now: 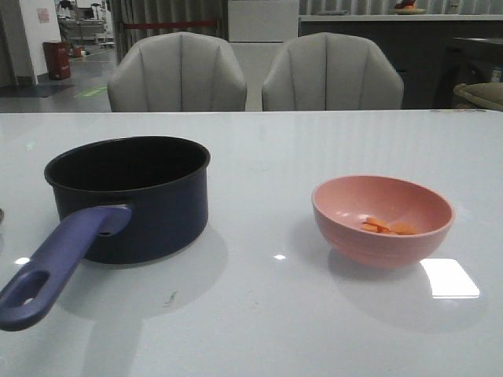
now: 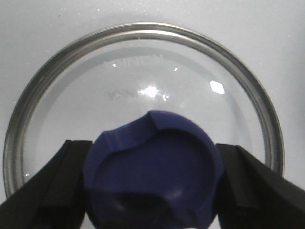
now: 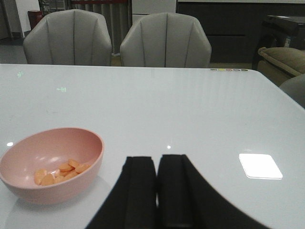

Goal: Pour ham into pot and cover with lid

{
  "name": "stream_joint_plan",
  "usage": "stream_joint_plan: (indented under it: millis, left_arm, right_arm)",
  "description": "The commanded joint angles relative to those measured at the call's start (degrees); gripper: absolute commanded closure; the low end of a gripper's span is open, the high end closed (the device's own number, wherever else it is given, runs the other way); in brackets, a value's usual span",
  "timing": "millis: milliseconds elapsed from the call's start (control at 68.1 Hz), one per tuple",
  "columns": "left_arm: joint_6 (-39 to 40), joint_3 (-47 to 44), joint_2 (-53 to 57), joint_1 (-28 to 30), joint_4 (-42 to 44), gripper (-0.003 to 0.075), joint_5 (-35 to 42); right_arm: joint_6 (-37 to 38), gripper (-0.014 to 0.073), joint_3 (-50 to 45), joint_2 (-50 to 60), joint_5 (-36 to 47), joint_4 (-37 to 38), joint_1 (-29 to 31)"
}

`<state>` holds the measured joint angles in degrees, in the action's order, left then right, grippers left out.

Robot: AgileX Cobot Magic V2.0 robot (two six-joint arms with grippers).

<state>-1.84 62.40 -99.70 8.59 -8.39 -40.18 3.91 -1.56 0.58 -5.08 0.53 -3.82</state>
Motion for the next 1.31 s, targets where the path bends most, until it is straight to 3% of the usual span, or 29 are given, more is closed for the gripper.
stream_joint_plan:
  millis: [0,73,250,338,719,1013,1292]
  left_arm:
    - [-0.2,1.5,1.5,0.0,-1.0,0.0415,3.5]
    - [-0.3,1.5,1.4,-0.2,-0.9,0.0379,4.0]
    - [-0.3,1.5,1.4,-1.3,-0.2,0.0135,4.3]
    - [-0.3,1.8,1.4,-2.0,0.8,0.0073,3.8]
    - [-0.4,4.5,8.0,-3.5,3.8,0.0085,1.1]
    - [-0.4,-3.5,25.5,-6.2,3.4,0.0085,10.8]
    - [-0.4,-14.0,44.5,-13.1,3.4,0.0085,19.0]
  right_arm:
    - [0.1,0.0432,0.3,1.2,5.1,0.5,-0.1]
    - [0.1,0.0432,0.3,1.2,5.1,0.5,-0.1]
    - [0.1,0.0432,0.3,1.2,5.1,0.5,-0.1]
    - [0.1,0.0432,0.3,1.2,5.1,0.5,-0.1]
    - [0.1,0.0432,0.3,1.2,5.1,0.5,-0.1]
    - [0.1,0.0432,0.3,1.2,5.1,0.5,-0.1]
    - [0.1,0.0432,0.3,1.2,5.1,0.5,-0.1]
